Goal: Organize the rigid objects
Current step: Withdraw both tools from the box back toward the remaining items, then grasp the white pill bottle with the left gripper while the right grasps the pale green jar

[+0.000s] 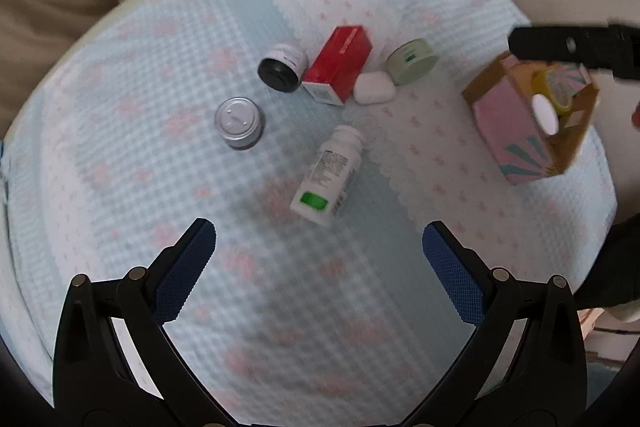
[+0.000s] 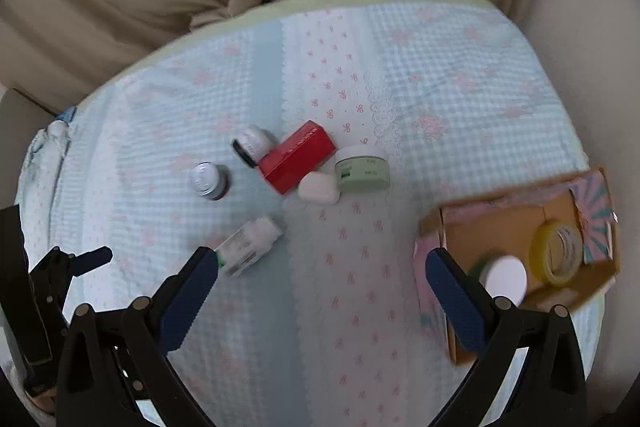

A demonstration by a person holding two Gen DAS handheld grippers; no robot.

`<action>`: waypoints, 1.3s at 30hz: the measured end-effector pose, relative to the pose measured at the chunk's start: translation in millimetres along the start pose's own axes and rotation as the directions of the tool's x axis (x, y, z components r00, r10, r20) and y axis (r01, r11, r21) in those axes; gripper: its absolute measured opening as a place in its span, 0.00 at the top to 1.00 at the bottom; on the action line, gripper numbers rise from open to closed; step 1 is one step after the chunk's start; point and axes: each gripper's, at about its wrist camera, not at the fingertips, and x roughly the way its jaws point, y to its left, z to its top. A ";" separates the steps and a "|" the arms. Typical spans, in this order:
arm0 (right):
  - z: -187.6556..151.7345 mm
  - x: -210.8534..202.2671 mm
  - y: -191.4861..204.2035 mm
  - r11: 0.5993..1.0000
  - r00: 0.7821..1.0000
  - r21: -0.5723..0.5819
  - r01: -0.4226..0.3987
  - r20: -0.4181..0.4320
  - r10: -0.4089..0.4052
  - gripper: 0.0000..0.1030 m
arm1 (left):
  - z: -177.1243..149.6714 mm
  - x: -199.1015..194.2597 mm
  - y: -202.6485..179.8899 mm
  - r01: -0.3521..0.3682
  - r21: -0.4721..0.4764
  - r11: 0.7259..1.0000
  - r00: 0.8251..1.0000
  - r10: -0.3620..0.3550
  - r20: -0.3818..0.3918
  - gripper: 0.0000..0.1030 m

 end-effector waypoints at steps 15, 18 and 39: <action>78.9 184.2 -47.3 1.000 0.950 0.006 -0.017 -0.313 0.018 0.00 | 39.5 150.9 -10.7 -0.010 0.082 0.997 0.977 0.028 -0.209 0.08; 76.9 202.2 -49.7 0.999 0.935 0.027 -0.046 -0.350 0.052 0.05 | 41.4 162.1 -12.5 -0.002 0.088 0.996 0.973 0.022 -0.229 0.12; 61.6 207.0 -51.7 0.996 0.939 0.062 -0.066 -0.333 0.083 0.35 | 39.1 169.1 -16.1 0.027 0.040 0.999 0.968 -0.016 -0.250 0.49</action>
